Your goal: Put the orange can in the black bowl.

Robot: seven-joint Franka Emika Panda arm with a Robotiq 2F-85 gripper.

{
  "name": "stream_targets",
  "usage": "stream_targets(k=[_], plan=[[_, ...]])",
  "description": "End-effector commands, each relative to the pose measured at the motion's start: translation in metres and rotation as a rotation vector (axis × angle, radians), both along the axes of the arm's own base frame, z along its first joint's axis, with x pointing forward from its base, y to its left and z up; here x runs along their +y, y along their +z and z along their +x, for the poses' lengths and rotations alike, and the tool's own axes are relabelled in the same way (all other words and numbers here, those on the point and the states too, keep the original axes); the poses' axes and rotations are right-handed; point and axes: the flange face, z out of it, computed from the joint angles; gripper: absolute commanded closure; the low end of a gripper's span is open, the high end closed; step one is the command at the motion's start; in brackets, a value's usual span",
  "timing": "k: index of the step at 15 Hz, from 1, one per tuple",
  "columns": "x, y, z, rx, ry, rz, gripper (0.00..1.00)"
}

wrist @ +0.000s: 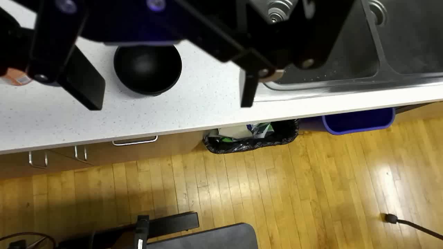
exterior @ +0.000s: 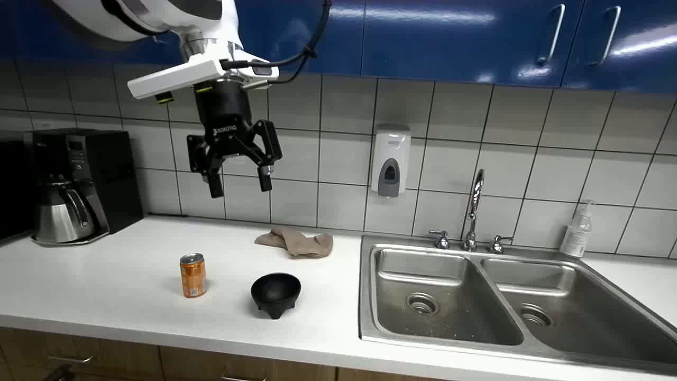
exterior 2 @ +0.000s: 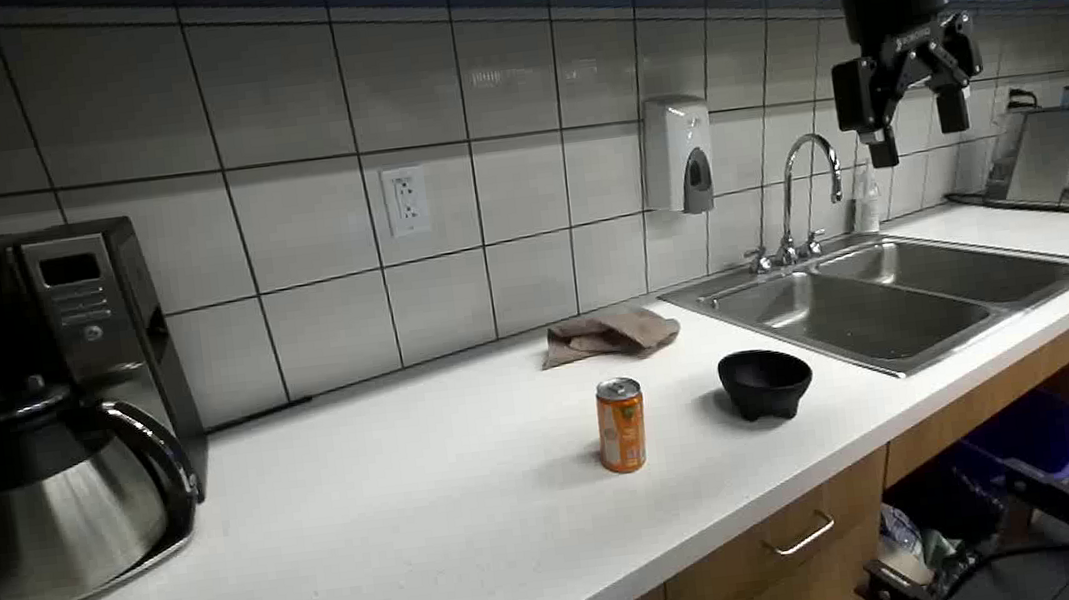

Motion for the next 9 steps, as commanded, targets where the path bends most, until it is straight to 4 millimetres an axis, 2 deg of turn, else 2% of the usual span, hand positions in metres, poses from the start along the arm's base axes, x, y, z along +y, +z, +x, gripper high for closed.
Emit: stream_targets(k=[1, 8, 9], plan=[[0.0001, 0.0002, 0.0001, 0.001, 0.000, 0.000, 0.00], [0.0001, 0.0000, 0.0001, 0.001, 0.000, 0.000, 0.00], [-0.0001, -0.0028, 0.0067, -0.003, 0.014, -0.002, 0.00]])
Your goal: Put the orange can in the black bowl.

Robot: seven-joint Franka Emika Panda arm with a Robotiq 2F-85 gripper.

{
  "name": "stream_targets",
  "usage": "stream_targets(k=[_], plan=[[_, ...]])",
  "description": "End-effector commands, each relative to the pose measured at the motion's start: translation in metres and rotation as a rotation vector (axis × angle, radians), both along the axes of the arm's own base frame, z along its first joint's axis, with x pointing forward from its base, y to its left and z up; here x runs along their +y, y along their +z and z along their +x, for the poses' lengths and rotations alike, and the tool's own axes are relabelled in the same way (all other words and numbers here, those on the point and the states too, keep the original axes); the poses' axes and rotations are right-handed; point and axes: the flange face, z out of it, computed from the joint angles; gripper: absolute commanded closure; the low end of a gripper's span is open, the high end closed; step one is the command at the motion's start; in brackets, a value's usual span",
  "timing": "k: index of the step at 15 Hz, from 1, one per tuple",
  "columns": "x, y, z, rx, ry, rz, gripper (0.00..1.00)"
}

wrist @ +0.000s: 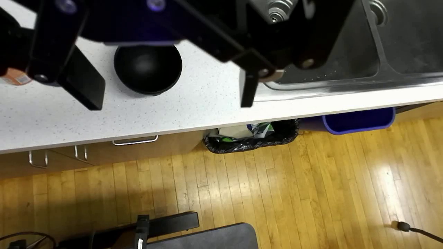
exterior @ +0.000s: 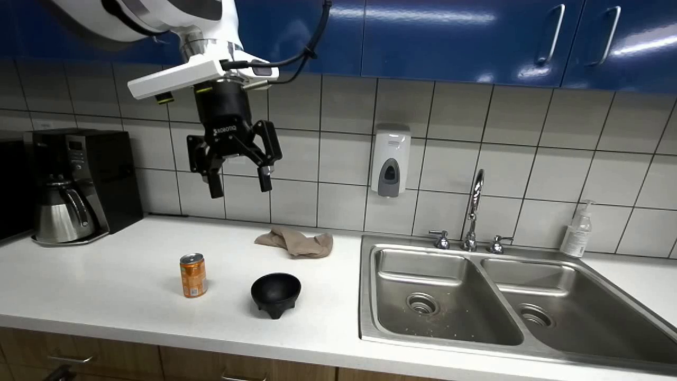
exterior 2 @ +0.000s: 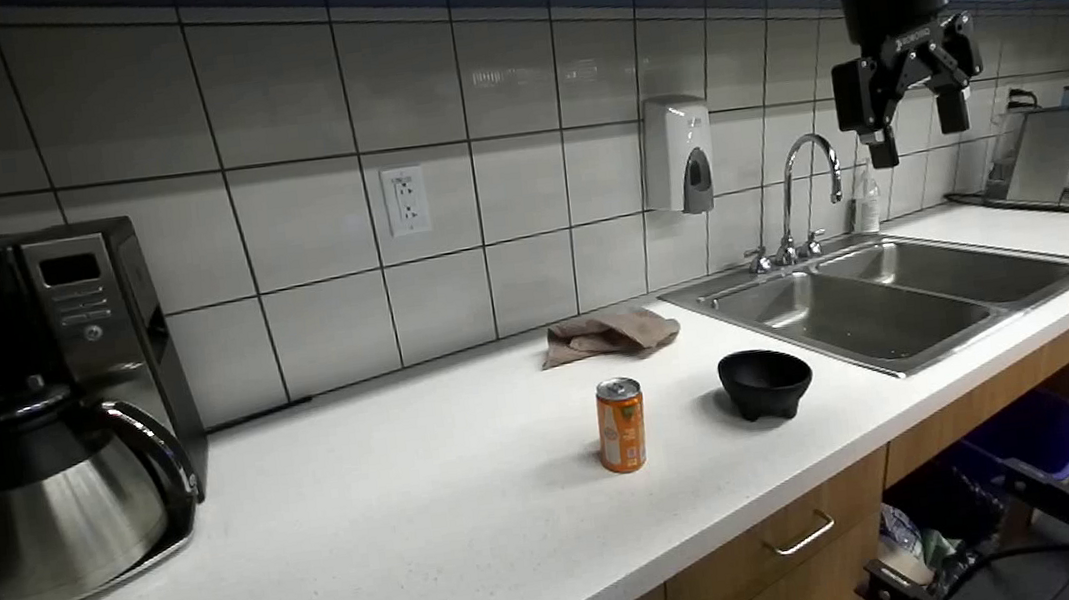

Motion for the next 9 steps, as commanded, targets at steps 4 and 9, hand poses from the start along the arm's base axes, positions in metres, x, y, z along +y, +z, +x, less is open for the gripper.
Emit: stream_targets(k=[4, 9], plan=[[0.016, -0.026, 0.044, -0.053, 0.090, -0.007, 0.00], [0.060, -0.066, 0.080, -0.067, 0.192, 0.018, 0.00]])
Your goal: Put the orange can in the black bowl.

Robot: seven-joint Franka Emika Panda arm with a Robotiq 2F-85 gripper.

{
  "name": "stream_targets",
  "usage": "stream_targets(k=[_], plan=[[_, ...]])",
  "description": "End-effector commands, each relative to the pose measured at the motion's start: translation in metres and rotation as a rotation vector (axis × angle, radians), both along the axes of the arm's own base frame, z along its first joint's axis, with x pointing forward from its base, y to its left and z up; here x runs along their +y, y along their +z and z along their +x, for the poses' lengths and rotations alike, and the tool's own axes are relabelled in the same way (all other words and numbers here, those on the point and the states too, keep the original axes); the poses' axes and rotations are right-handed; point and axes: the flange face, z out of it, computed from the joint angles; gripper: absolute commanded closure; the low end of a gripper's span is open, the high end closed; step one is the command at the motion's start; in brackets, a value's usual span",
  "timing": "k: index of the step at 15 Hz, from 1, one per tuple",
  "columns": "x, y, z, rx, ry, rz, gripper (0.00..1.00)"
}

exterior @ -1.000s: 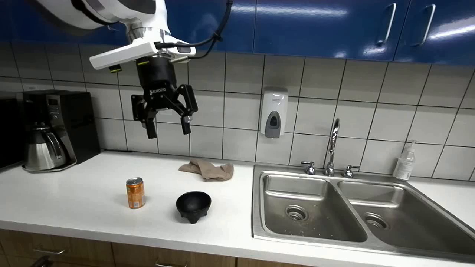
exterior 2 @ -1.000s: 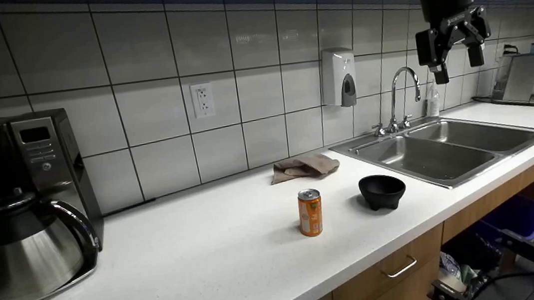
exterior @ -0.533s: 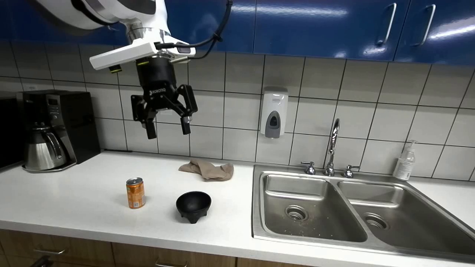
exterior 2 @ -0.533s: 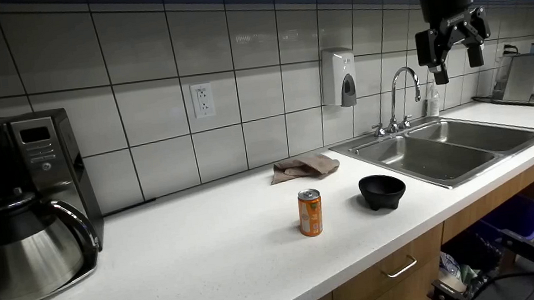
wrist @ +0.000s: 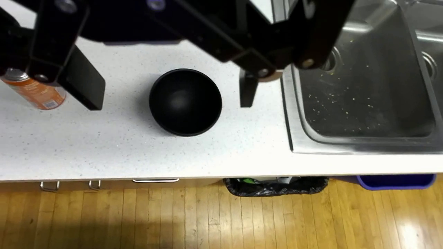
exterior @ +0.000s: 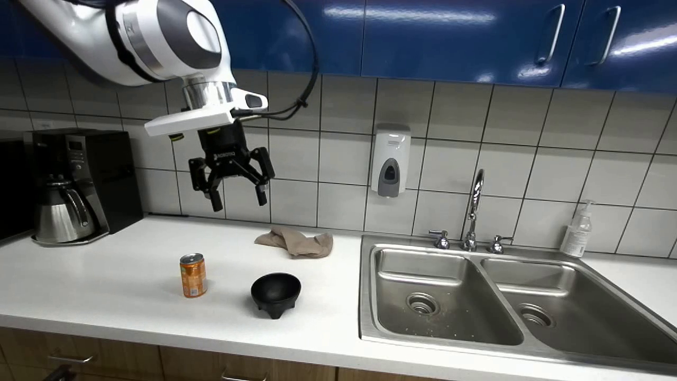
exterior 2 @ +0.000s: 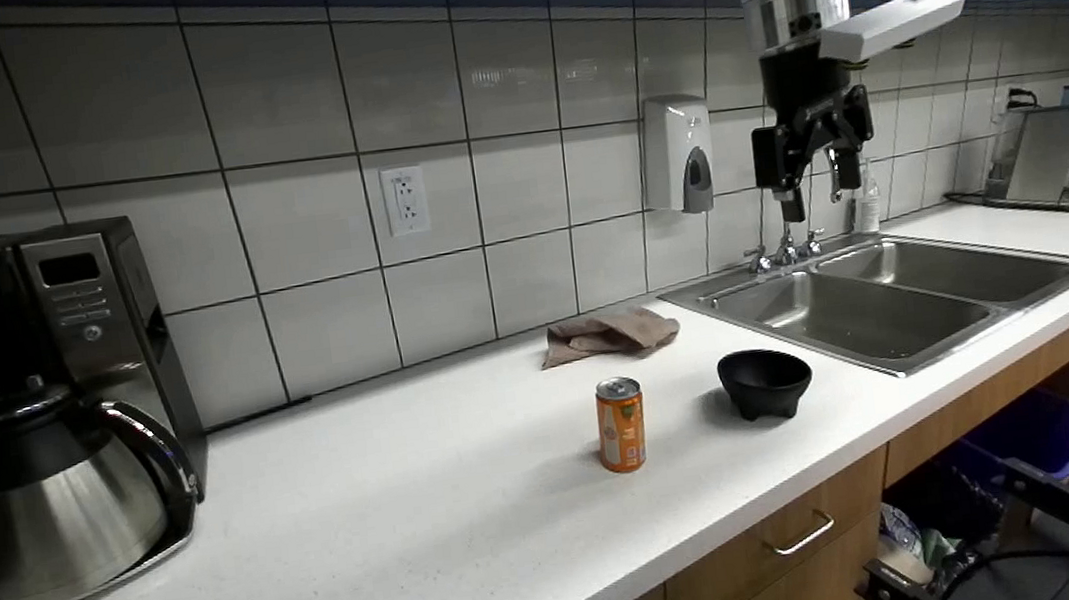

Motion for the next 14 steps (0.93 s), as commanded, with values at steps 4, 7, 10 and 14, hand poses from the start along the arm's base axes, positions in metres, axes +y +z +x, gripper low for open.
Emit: stream_targets(k=[4, 7, 10, 14], plan=[[0.057, -0.041, 0.041, 0.033, 0.073, 0.010, 0.00], [0.077, -0.054, 0.050, 0.068, 0.066, 0.022, 0.00], [0.096, -0.068, 0.057, 0.083, 0.062, 0.052, 0.00], [0.122, -0.090, 0.063, 0.105, 0.049, 0.078, 0.00]])
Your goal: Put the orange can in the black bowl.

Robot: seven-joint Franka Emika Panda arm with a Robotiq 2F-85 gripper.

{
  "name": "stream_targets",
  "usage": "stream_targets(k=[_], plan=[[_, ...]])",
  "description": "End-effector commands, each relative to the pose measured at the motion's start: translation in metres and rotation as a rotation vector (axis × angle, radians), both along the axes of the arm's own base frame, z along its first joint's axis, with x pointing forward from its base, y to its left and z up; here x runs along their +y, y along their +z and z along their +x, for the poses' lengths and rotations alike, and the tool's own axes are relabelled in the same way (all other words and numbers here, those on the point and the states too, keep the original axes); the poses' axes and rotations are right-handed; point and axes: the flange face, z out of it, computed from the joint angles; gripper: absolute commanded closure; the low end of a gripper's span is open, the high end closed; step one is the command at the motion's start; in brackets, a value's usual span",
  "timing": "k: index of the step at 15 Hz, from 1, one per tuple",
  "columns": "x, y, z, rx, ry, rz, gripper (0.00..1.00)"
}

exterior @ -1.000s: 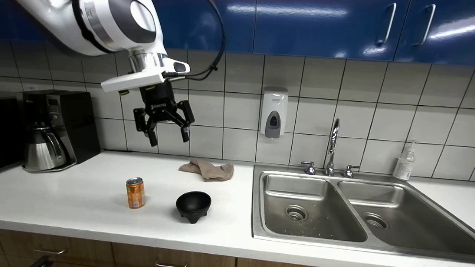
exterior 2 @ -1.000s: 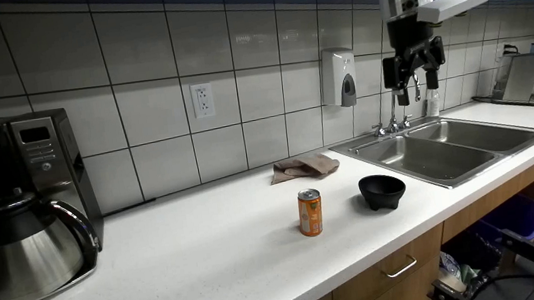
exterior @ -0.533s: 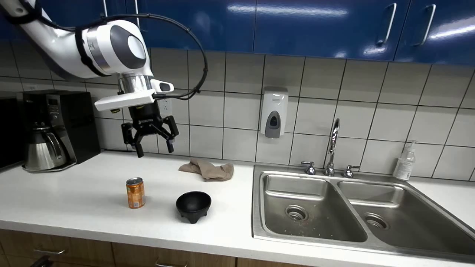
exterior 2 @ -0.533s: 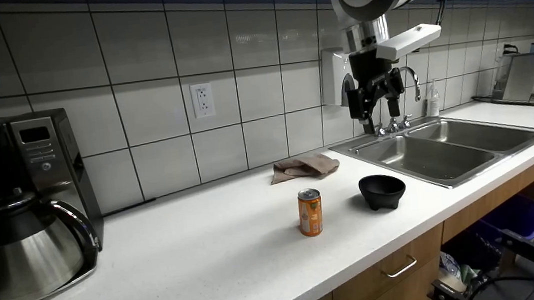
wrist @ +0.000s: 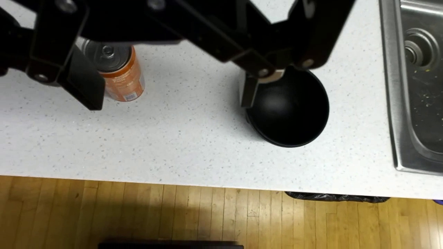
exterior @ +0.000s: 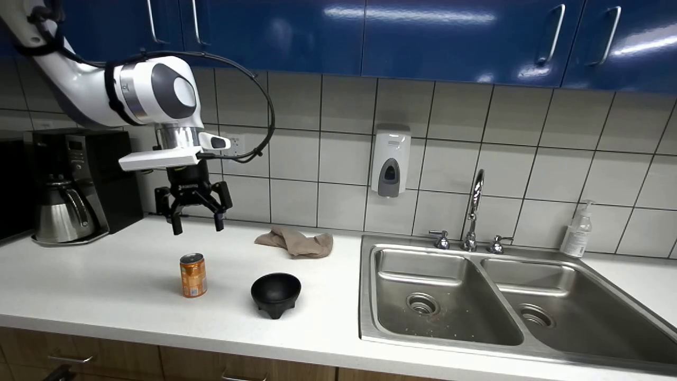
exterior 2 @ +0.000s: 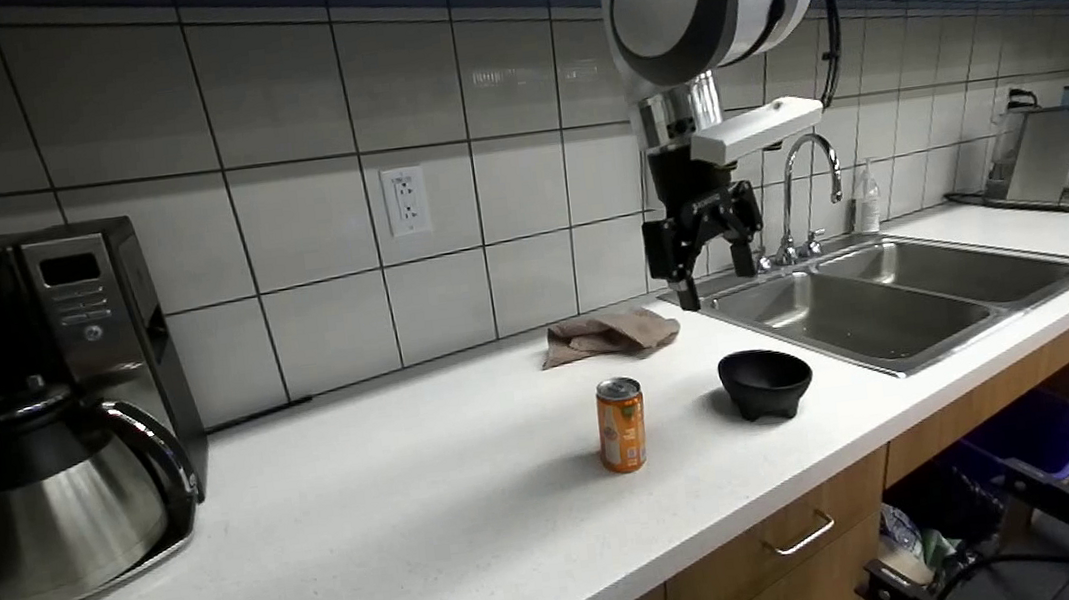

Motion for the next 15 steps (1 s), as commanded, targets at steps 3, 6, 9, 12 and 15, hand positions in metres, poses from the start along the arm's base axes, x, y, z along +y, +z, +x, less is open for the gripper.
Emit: stream_targets(k=[3, 6, 9, 12, 15], plan=[[0.037, -0.030, 0.017, 0.019, -0.028, 0.007, 0.00], [0.055, -0.047, 0.020, 0.024, -0.020, 0.000, 0.00], [0.069, -0.063, 0.025, 0.029, -0.011, 0.000, 0.00], [0.075, -0.075, 0.034, 0.032, -0.012, 0.001, 0.00], [0.076, -0.086, 0.042, 0.038, -0.014, -0.001, 0.00]])
